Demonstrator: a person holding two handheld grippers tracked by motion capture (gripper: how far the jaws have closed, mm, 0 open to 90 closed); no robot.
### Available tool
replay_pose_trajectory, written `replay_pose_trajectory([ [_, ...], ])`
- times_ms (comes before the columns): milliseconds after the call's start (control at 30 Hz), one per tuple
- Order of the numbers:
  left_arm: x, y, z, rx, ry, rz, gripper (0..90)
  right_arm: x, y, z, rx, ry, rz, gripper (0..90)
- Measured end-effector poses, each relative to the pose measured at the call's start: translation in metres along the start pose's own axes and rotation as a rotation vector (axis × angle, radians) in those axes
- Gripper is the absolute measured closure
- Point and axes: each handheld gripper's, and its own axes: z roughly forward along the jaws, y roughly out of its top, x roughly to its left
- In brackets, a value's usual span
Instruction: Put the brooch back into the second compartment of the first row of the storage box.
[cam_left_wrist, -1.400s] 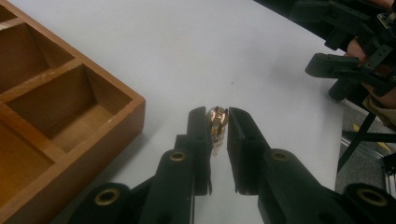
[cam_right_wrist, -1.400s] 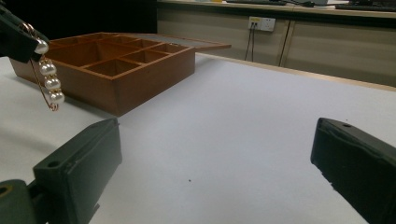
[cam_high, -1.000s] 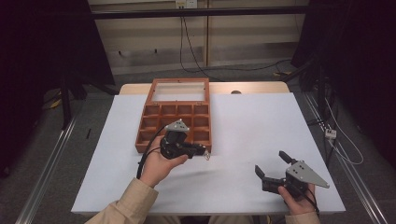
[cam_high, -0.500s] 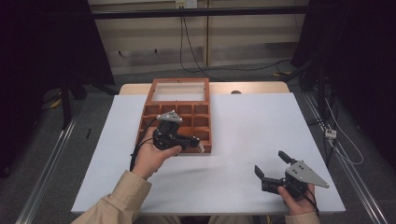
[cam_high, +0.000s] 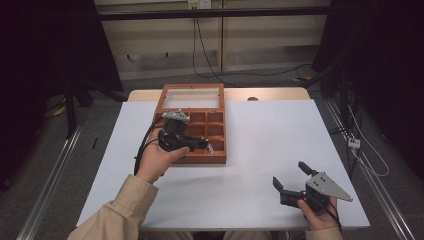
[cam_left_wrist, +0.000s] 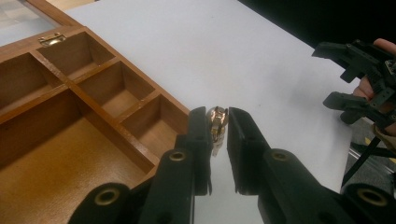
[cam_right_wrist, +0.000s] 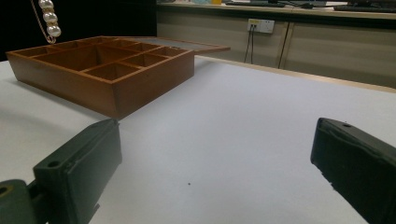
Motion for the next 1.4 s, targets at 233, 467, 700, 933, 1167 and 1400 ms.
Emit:
replay_pose_trajectory([
  [233,0.009,0.006,-0.008,-0.009,0.035,-0.008,79.7,0.000,0.000,0.000,-0.002,-0.002,-0.001,1.2],
  [467,0.021,0.007,-0.012,-0.016,0.066,-0.030,79.7,0.000,0.000,0.000,-0.003,-0.003,0.000,1.2],
  [700,0.031,0.009,-0.014,-0.016,0.093,-0.042,79.7,0.000,0.001,-0.001,-0.005,-0.003,0.001,1.2],
  [933,0.037,0.010,-0.016,-0.022,0.109,-0.062,79.7,-0.001,0.000,-0.001,-0.002,-0.003,0.002,1.2],
  [1167,0.043,0.012,-0.014,-0.016,0.140,-0.065,79.7,-0.001,0.000,-0.001,-0.002,-0.001,0.002,1.2],
  [1400,0.051,0.013,-0.014,-0.022,0.157,-0.084,79.7,-0.001,0.000,-0.001,0.000,0.003,0.002,1.2],
])
